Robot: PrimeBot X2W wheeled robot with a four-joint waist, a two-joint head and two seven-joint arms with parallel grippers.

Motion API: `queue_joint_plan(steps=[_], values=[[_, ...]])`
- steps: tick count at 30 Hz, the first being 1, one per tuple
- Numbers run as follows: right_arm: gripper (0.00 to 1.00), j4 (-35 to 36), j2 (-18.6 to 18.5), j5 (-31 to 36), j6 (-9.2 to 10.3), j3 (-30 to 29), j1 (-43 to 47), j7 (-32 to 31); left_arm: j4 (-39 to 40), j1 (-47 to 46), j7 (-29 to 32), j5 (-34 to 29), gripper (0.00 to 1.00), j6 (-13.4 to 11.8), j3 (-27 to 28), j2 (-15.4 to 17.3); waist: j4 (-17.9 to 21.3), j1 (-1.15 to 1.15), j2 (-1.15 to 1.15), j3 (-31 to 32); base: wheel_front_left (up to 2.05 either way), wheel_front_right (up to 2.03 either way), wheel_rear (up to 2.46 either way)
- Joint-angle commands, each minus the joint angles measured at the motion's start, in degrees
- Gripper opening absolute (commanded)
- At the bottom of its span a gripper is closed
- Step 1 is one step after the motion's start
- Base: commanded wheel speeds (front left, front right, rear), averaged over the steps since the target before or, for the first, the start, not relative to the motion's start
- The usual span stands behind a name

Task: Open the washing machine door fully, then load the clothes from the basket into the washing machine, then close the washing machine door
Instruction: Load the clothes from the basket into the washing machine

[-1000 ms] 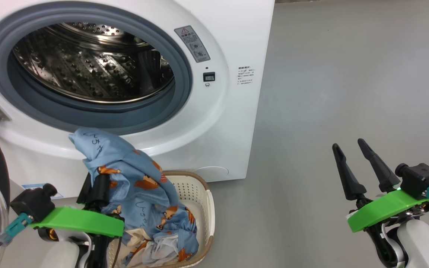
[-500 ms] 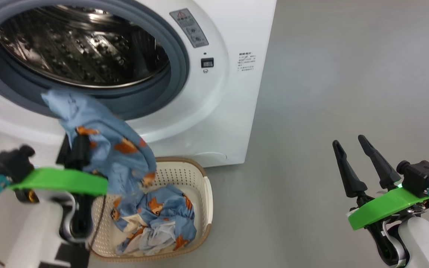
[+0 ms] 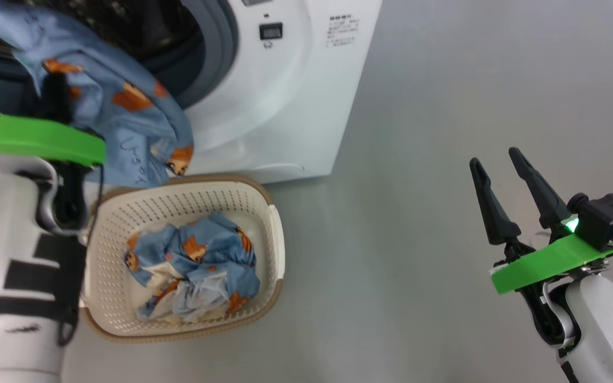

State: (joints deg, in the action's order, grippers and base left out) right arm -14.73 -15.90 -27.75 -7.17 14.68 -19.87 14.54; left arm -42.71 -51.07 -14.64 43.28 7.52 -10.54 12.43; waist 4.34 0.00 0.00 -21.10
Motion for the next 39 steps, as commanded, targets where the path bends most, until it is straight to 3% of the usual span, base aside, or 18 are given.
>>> queue_joint_plan(steps=[1,9,17,22,28,29,30,31,39], values=[[1.00,1.84,-0.01,1.03,-0.32,0.49,-0.98,0.46,-0.54,-3.68,-0.36,-0.78,0.00,-0.03,0.90,3.71,3.20,0.00,0.00,-6.41,0.00,0.00,0.00],[1.00,4.45,1.83,2.94,-0.32,-0.90,-2.75,0.46,-4.37,-13.62,-0.36,-1.02,0.00,-0.03,-1.18,7.37,5.71,0.00,0.00,-14.80,0.00,0.00,0.00],[1.00,5.84,3.20,4.14,-0.32,-0.90,-2.29,0.46,-7.55,-19.58,-0.36,-1.71,0.00,-0.03,-0.73,9.46,7.78,0.00,0.00,-18.18,0.00,0.00,0.00],[1.00,6.07,3.72,4.45,-0.32,-1.37,-2.13,0.46,-6.26,-23.74,-0.36,-5.23,0.00,-0.03,2.50,10.56,8.86,0.00,0.00,-19.47,0.00,0.00,0.00],[1.00,6.22,4.53,4.70,-0.32,-1.64,-1.85,0.46,-0.11,-24.40,-0.36,-12.55,0.00,-0.48,13.04,9.69,10.00,0.00,0.00,-19.55,0.00,0.00,0.00],[1.00,6.11,4.63,4.70,-0.32,-1.62,-1.85,0.46,-0.01,-23.88,-0.36,-13.45,0.15,-0.47,14.59,9.04,10.11,0.00,0.00,-19.38,0.00,0.00,0.00],[1.00,5.96,4.68,4.69,-0.32,-1.67,-1.86,0.46,-0.28,-23.38,-0.36,-14.12,0.48,-0.42,15.68,8.27,10.11,0.00,0.00,-19.22,0.00,0.00,0.00],[1.00,5.80,4.74,4.68,-0.32,-1.74,-1.88,0.46,-0.90,-22.95,-0.36,-14.72,1.00,-0.35,16.29,7.54,10.03,0.00,0.00,-19.08,0.00,0.00,0.00],[1.00,4.88,4.67,4.33,-0.32,-1.01,-2.47,0.46,-10.30,-22.79,-0.36,-16.97,1.00,-0.06,13.09,4.99,8.31,0.00,0.00,-17.78,0.00,0.00,0.00]])
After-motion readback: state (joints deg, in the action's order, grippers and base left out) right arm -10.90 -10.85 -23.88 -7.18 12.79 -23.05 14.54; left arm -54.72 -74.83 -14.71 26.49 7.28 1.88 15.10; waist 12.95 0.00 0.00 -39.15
